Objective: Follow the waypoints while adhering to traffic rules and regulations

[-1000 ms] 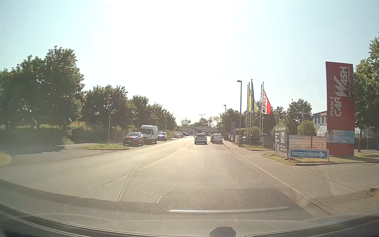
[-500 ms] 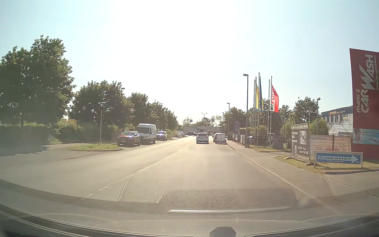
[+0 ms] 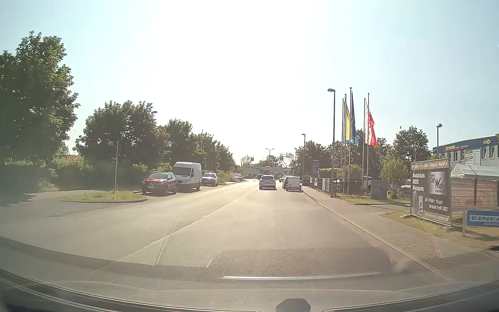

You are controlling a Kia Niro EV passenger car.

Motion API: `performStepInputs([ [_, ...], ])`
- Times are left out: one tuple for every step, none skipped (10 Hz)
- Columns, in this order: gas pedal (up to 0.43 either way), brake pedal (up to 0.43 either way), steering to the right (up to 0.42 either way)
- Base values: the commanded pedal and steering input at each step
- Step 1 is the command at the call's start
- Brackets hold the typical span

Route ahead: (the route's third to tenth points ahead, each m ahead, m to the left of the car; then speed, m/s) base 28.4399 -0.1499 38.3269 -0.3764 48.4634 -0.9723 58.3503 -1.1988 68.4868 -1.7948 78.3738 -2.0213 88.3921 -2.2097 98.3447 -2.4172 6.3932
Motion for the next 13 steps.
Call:
performStepInputs([
  [0.079,0.018,0.000],
  [0.079,0.018,0.000],
  [0.079,0.018,0.000],
  [0.079,0.018,-0.001],
  [0.067,0.018,-0.002],
  [0.047,0.018,-0.003],
  [0.047,0.018,-0.004],
  [0.047,0.018,-0.006],
  [0.039,0.018,-0.006],
  [0.039,0.018,-0.006],
  [0.008,0.018,-0.006],
  [0.008,0.018,-0.006],
  [0.008,0.018,-0.006],
])
